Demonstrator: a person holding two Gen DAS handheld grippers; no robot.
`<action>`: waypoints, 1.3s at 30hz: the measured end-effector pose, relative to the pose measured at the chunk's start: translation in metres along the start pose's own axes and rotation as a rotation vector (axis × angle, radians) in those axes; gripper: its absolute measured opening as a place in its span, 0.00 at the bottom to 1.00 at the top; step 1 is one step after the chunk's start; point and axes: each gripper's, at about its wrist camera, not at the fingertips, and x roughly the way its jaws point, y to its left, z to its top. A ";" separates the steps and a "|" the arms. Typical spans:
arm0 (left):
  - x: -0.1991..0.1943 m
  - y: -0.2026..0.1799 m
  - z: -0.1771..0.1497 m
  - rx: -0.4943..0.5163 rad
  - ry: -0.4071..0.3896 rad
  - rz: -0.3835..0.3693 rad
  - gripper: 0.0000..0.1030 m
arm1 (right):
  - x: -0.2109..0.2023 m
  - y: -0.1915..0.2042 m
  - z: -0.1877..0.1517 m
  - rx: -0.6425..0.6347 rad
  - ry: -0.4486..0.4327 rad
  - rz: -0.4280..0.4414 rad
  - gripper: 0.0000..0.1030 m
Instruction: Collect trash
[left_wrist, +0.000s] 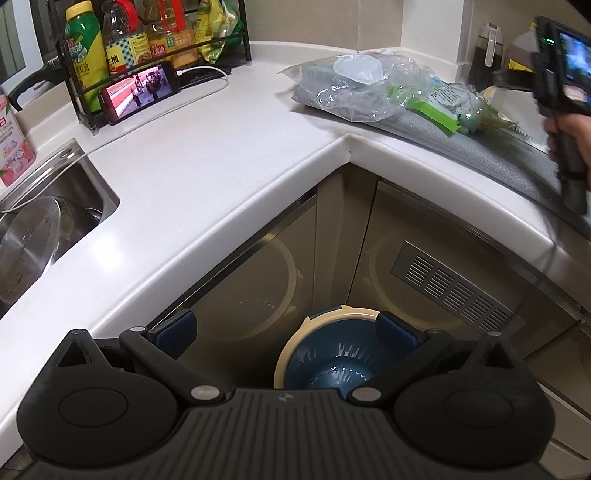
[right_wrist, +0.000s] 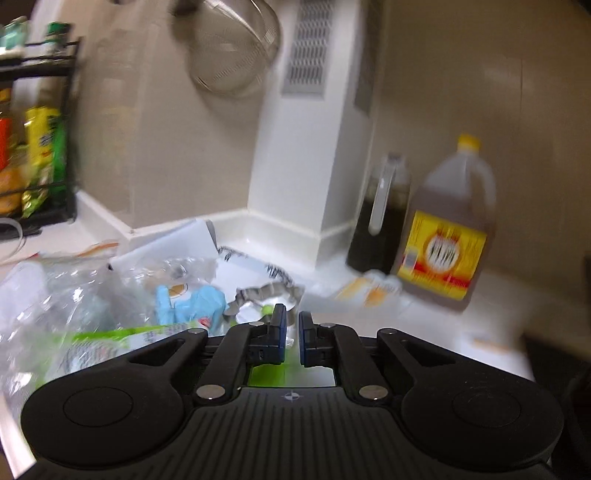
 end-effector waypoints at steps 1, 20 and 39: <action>0.000 0.000 0.000 -0.002 -0.001 -0.003 1.00 | -0.010 -0.002 -0.001 -0.026 -0.007 0.009 0.03; -0.011 -0.011 -0.008 0.031 -0.029 -0.018 1.00 | -0.075 0.006 -0.034 -0.220 0.063 0.111 0.90; -0.011 -0.022 -0.007 0.070 -0.028 -0.007 1.00 | -0.009 -0.071 -0.070 0.288 0.346 -0.003 1.00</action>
